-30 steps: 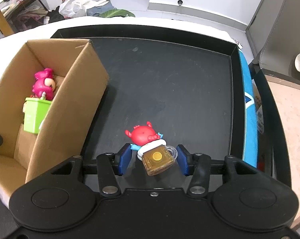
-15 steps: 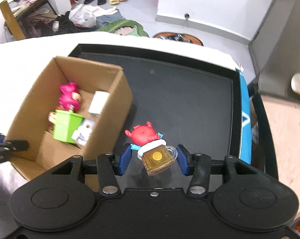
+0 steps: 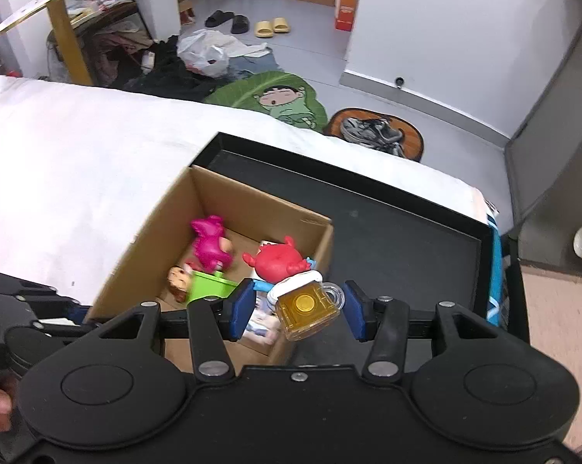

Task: Organize rigid objects
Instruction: 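Carry the red figure over the box and lower it inside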

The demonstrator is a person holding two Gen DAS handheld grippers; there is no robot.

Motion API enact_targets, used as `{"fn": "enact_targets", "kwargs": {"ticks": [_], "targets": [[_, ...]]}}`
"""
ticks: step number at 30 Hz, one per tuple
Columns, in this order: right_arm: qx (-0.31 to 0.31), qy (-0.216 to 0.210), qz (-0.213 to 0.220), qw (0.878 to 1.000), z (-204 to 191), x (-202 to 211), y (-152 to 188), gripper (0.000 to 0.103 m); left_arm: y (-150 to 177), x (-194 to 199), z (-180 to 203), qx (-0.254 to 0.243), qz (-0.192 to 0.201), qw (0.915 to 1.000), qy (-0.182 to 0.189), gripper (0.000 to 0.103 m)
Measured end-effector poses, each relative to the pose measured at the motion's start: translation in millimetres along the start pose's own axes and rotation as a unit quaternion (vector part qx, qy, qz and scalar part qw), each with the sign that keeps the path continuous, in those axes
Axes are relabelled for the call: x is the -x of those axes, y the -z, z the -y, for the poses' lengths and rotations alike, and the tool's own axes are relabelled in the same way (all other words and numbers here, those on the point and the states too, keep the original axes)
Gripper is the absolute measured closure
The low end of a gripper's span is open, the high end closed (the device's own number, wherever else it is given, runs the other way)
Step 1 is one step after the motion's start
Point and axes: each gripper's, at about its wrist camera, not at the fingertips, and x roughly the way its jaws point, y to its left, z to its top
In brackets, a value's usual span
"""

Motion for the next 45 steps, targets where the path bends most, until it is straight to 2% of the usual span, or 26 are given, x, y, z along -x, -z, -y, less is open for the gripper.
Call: {"fn": "enact_targets", "kwargs": {"ticks": [7, 15, 24, 28, 36, 39, 45], "targets": [[0.013, -0.011, -0.007, 1.000, -24, -13, -9, 0.055, 0, -1, -5, 0.002, 0.000, 1.0000, 0.007, 0.088], [0.023, -0.035, -0.032, 0.999, -44, -27, 0, 0.055, -1, -1, -8, 0.010, -0.003, 0.9998, 0.016, 0.088], [-0.036, -0.079, -0.072, 0.994, -48, -45, 20, 0.055, -1, 0, -11, 0.015, 0.000, 0.9997, 0.021, 0.088], [-0.087, -0.101, -0.089, 0.987, -41, -53, 27, 0.055, 1, 1, -12, 0.020, 0.005, 0.9995, 0.024, 0.088], [-0.128, -0.118, -0.115, 0.978, -41, -69, 36, 0.054, 0, 4, -10, 0.016, -0.001, 0.9996, 0.022, 0.087], [-0.148, -0.136, -0.124, 0.972, -39, -75, 36, 0.054, -2, 9, -9, 0.015, 0.007, 0.9997, 0.020, 0.088], [-0.142, -0.120, -0.134, 0.973, -46, -83, 32, 0.054, -2, 18, -8, 0.004, 0.015, 0.9998, 0.016, 0.087]]}}
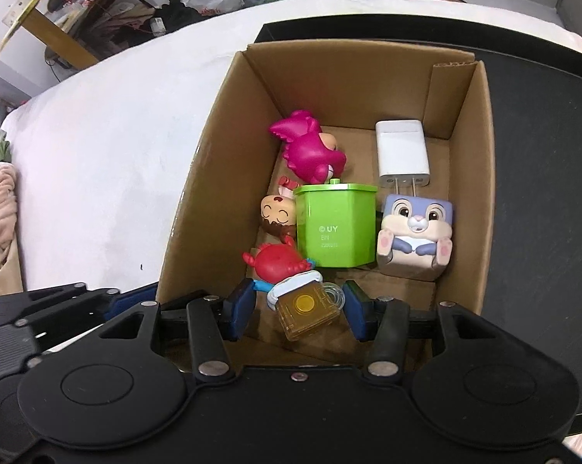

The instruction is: Organize rigid objects

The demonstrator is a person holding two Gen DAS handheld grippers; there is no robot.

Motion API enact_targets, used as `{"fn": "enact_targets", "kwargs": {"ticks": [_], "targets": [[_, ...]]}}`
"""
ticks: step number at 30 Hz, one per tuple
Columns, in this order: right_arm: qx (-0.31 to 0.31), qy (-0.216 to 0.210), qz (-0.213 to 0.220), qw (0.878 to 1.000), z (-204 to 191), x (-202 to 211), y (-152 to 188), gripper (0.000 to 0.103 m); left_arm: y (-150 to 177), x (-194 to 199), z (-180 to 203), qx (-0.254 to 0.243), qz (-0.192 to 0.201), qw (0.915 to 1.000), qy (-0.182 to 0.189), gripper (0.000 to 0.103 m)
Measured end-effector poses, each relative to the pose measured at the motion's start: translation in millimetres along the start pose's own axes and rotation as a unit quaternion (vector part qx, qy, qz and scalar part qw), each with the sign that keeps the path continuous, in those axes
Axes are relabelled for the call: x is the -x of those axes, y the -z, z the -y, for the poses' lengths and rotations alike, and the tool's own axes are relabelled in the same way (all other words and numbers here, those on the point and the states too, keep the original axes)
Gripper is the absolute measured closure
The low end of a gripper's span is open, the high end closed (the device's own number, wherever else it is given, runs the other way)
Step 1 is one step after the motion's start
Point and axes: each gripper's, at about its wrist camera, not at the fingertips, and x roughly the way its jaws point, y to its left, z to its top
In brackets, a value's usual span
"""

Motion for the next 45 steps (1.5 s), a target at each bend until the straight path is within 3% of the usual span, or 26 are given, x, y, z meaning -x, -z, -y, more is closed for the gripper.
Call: {"fn": "enact_targets", "kwargs": {"ticks": [10, 25, 32, 35, 39, 45], "targets": [[0.001, 0.007, 0.013, 1.000, -4, 14, 0, 0.051, 1, 2, 2, -0.002, 0.000, 1.0000, -0.003, 0.088], [0.011, 0.046, 0.071, 0.996, 3, 67, 11, 0.050, -4, 33, 14, -0.014, 0.024, 0.9996, -0.010, 0.088], [-0.005, 0.056, 0.118, 0.991, 14, 105, 32, 0.038, -4, 62, 27, -0.021, 0.046, 0.9987, -0.008, 0.088], [-0.021, 0.063, 0.144, 0.987, 20, 125, 43, 0.027, -7, 77, 33, -0.027, 0.051, 0.9983, 0.003, 0.086], [-0.036, 0.083, 0.181, 0.979, 26, 150, 55, 0.012, -9, 99, 40, -0.027, 0.067, 0.9974, 0.001, 0.065], [-0.072, 0.097, 0.229, 0.966, 41, 182, 77, 0.000, -8, 134, 53, -0.041, 0.098, 0.9943, 0.007, 0.035]]}}
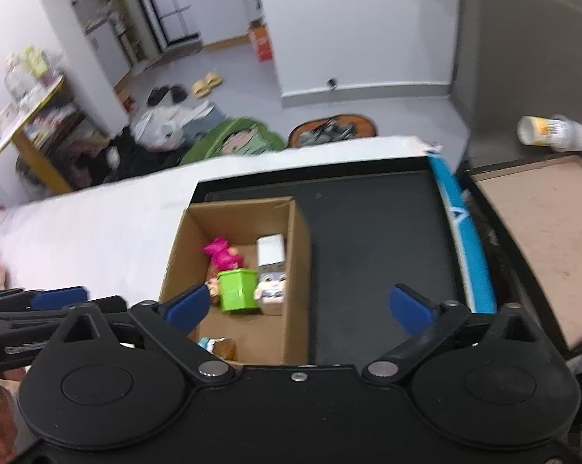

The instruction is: Organize rigid objects

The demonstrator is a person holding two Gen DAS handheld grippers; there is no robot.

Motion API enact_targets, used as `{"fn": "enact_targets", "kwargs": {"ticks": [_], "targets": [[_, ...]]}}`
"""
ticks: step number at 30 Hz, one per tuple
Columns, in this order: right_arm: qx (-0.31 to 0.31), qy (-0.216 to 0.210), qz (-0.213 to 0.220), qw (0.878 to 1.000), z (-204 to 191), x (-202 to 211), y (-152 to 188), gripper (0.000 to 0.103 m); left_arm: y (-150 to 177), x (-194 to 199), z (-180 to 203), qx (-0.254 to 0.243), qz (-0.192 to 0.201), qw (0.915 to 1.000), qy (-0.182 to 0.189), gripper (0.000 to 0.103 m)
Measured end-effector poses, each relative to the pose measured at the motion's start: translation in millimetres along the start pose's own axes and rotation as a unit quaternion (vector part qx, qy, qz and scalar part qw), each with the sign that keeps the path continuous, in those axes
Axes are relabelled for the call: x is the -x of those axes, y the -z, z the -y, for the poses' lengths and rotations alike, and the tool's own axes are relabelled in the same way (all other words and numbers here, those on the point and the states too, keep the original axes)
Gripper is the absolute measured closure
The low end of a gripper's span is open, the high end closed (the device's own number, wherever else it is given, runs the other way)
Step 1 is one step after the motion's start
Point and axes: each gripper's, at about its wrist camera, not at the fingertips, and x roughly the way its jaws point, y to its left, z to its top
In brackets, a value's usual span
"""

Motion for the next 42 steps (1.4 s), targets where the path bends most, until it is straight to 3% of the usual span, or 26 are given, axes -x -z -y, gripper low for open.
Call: {"fn": "enact_targets", "kwargs": {"ticks": [6, 10, 13, 25, 42], "targets": [[-0.018, 0.020, 0.023, 0.999, 13, 23, 11, 0.000, 5, 23, 11, -0.009, 0.007, 0.9998, 0.018, 0.016], [-0.023, 0.032, 0.036, 0.999, 18, 36, 18, 0.000, 9, 38, 18, -0.015, 0.017, 0.9997, 0.006, 0.006], [-0.024, 0.043, 0.044, 0.998, 20, 46, 21, 0.000, 12, 51, 22, -0.019, 0.032, 0.9992, 0.012, 0.004], [-0.057, 0.020, 0.078, 0.995, 27, 88, 52, 0.000, 33, 95, 29, -0.014, 0.078, 0.9963, 0.033, 0.001], [-0.079, 0.030, 0.107, 0.991, 36, 120, 87, 0.000, 65, 141, 46, -0.041, 0.116, 0.9912, 0.049, 0.001]]}}
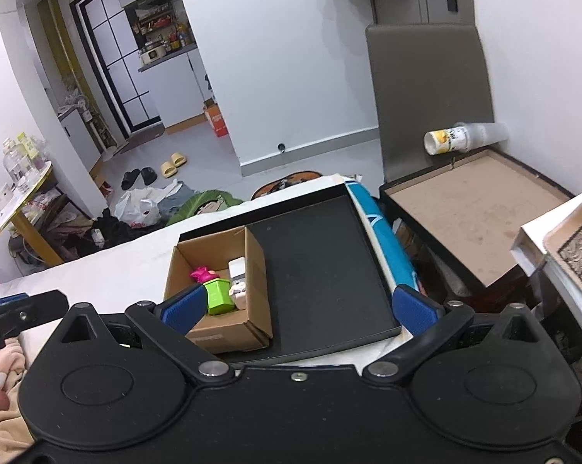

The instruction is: Organize rigid objects

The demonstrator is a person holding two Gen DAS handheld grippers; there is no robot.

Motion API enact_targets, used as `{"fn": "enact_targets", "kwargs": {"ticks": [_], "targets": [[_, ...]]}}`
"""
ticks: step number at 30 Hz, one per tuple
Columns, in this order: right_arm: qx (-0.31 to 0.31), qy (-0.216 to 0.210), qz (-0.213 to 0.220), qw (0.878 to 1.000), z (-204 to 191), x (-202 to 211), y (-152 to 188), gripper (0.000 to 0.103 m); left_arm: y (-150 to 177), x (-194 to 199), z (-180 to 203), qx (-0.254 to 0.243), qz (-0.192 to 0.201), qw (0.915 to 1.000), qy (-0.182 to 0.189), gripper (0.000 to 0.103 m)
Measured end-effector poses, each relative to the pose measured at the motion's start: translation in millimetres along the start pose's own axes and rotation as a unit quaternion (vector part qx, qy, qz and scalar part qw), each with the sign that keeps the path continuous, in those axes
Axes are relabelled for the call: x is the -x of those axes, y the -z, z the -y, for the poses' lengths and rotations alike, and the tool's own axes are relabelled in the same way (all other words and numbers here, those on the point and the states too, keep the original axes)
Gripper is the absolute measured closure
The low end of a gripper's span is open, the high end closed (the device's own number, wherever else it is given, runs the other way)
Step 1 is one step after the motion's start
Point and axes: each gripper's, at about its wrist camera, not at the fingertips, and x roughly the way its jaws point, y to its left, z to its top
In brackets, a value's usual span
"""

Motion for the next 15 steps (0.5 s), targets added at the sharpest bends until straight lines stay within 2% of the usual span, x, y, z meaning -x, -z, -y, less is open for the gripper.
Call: {"fn": "enact_targets", "kwargs": {"ticks": [10, 15], "targets": [[-0.006, 0.005, -0.007, 1.000, 8, 5, 18, 0.000, 15, 22, 1, 0.019, 0.013, 0.9997, 0.013, 0.001], [0.003, 0.008, -0.007, 1.000, 5, 9, 23, 0.000, 21, 22, 4, 0.004, 0.013, 0.9999, -0.004, 0.001]]}}
